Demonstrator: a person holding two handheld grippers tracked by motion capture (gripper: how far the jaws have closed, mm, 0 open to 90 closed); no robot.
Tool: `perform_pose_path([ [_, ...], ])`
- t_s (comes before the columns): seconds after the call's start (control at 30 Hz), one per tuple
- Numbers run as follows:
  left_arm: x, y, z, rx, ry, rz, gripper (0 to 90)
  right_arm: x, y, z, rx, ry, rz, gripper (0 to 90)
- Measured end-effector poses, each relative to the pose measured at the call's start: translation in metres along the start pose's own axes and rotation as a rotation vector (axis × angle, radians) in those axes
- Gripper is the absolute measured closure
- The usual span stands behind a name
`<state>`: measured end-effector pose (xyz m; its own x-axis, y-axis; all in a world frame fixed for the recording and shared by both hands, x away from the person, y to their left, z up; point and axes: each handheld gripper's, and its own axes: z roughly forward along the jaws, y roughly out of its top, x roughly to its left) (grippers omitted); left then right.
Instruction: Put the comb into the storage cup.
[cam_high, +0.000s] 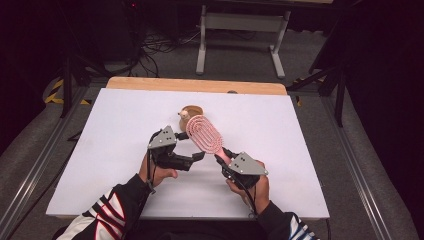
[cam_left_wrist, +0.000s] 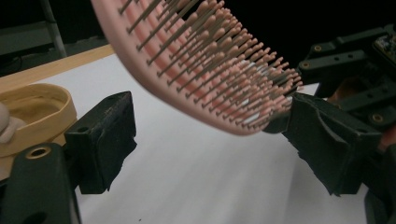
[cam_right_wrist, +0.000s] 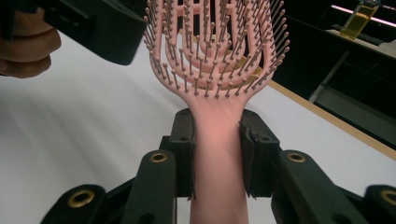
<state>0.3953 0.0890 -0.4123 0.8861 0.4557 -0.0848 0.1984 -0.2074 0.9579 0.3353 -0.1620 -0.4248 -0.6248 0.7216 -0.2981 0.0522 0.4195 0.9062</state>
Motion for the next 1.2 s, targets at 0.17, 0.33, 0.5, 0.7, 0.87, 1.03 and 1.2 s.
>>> perform_pose_path([
  [0.17, 0.000, 0.000, 0.004, -0.025, -0.018, -0.043, 19.9, 0.005, -0.001, 0.003, 0.007, -0.001, -0.023, 69.6],
  [0.33, -0.001, 0.001, 0.006, -0.049, -0.017, -0.065, 24.2, 0.010, -0.002, 0.004, 0.008, -0.010, -0.039, 69.6],
  [0.5, -0.002, 0.001, 0.008, -0.081, -0.012, -0.100, 27.6, 0.016, -0.002, 0.006, 0.016, -0.023, -0.068, 69.6],
  [0.7, 0.000, 0.002, 0.008, -0.122, -0.018, -0.139, 42.2, 0.016, -0.004, 0.008, 0.029, -0.044, -0.060, 69.6],
  [0.87, 0.002, 0.003, 0.007, -0.145, -0.067, -0.149, 51.5, 0.017, -0.005, 0.010, 0.040, -0.060, -0.064, 69.7],
  [1.03, -0.002, 0.006, 0.005, -0.161, -0.102, -0.118, 57.7, 0.016, -0.006, 0.010, 0.042, -0.057, -0.062, 69.7],
  [1.2, -0.008, 0.012, 0.004, -0.156, -0.093, -0.064, 62.7, 0.015, -0.006, 0.010, 0.043, -0.051, -0.047, 69.3],
])
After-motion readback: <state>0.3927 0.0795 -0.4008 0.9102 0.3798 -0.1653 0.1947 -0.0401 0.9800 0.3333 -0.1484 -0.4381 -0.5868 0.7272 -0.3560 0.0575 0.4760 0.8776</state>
